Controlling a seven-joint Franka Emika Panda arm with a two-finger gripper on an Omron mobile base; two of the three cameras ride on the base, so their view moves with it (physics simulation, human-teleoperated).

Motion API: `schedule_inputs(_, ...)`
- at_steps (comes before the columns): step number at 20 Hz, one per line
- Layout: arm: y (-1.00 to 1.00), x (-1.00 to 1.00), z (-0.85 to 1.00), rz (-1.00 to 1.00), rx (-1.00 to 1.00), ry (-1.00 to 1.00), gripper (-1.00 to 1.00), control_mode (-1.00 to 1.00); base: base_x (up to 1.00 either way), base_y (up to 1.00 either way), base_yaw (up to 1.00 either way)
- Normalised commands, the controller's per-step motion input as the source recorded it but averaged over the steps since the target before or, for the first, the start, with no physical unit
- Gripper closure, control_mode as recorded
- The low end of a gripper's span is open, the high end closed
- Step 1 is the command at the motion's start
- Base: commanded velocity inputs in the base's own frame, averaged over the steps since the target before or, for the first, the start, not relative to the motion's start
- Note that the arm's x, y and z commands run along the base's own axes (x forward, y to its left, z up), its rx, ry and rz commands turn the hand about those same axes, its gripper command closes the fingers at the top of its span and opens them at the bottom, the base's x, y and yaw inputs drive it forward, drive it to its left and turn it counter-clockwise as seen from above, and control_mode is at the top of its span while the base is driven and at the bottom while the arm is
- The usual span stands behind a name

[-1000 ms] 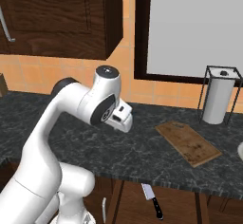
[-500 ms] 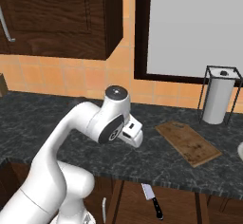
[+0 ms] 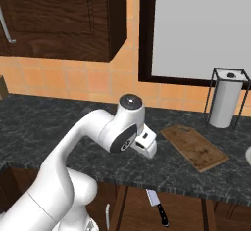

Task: Pick up the knife from the drawer and place it on the cutting board. Then place the meat from the plate to the cutting board.

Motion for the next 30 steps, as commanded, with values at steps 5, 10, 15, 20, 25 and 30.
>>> schedule_inputs(5,0.00,-0.01,-0.30,-0.02,-0.01,0.00,-1.00,-1.00,0.00,0.00,0.00)
schedule_inputs(10,-0.10,0.00,-0.33,0.00,0.00,0.00,-1.00,-1.00,0.00,0.00,0.00)
schedule_inputs(15,-0.34,-0.01,-0.37,0.00,0.00,0.00,-1.00,-1.00,0.00,0.00,0.00)
schedule_inputs(20,-0.24,0.00,-0.19,0.00,0.00,0.00,-1.00,-1.00,0.00,0.00,0.00)
schedule_inputs(25,-0.17,-0.25,-0.02,0.00,0.00,0.00,-1.00,-1.00,0.00,0.00,0.00)
schedule_inputs(30,0.00,-0.69,-0.01,0.01,0.01,0.00,-1.00,-1.00,0.00,0.00,0.00)
